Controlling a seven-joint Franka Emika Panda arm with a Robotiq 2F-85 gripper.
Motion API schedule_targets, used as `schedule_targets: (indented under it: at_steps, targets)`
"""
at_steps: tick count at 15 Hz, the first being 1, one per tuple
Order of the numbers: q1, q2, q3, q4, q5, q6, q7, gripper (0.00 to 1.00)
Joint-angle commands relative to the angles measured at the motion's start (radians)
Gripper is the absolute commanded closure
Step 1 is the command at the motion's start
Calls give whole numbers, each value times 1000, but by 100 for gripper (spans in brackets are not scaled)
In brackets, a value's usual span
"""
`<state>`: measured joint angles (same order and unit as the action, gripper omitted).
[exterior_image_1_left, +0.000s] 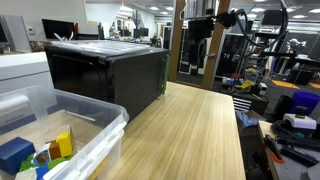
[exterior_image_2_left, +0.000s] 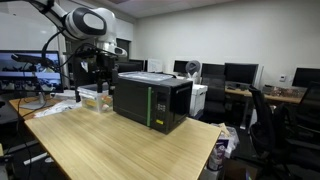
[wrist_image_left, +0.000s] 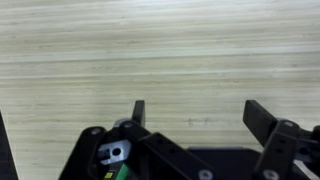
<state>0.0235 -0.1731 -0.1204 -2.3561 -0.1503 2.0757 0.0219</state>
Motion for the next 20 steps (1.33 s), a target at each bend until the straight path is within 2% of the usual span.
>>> schedule_targets:
  at_steps: [1, 7, 9, 11, 13, 14, 16, 20]
  targets:
    - [-39, -16, 33, 51, -2, -93, 23, 0]
    - [-62, -69, 16, 47, 115, -43, 17, 0]
    - [-63, -70, 13, 75, 158, -95, -13, 0]
    - [-66, -80, 22, 70, 143, -67, -1, 0]
    - [-75, -122, 36, -21, 119, 135, 79, 0]
    - [-69, -70, 29, 59, 129, 27, 29, 0]
    - [-71, -82, 32, 24, 130, 100, 49, 0]
    - [-76, -93, 35, 10, 129, 112, 54, 0]
